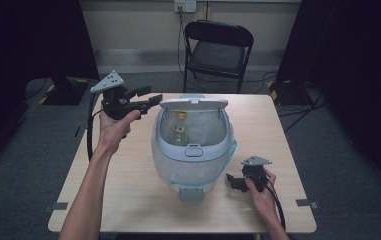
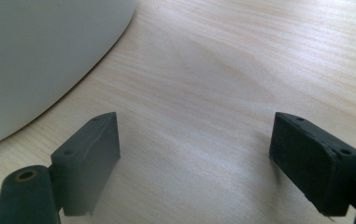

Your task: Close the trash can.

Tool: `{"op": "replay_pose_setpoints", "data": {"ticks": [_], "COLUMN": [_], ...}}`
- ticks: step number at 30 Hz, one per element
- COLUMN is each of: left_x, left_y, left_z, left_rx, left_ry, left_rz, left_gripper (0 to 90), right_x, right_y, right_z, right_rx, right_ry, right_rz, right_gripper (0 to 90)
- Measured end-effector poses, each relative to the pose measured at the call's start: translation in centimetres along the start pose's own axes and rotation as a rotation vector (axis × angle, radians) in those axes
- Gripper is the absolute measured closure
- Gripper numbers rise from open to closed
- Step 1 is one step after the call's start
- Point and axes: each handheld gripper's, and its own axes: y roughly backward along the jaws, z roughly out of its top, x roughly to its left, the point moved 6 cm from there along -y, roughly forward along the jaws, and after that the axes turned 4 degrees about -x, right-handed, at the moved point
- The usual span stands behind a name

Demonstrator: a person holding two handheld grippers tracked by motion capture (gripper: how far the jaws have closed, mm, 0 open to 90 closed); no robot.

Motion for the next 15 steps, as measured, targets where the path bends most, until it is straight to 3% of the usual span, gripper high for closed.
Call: {"op": "replay_pose_setpoints", "data": {"ticks": [9,15], "left_x": [-1.4,-2.0], "left_y": [0.0,-0.1], "left_z": [-0.7,-0.9], "left_rx": [0.028,0.019], "left_ry": [-0.013,-0.014], "left_rz": [-0.02,-0.027], "left_gripper": [30.4,26.9], "right_x": [0.0,0.0], "right_y": [0.0,0.0], "right_z": [0.0,0.0], "right_rx": [0.0,0.0], "right_ry": [0.0,0.0], "right_rz": [-0.001,-0.001], "right_gripper": [15.0,15.1]}}
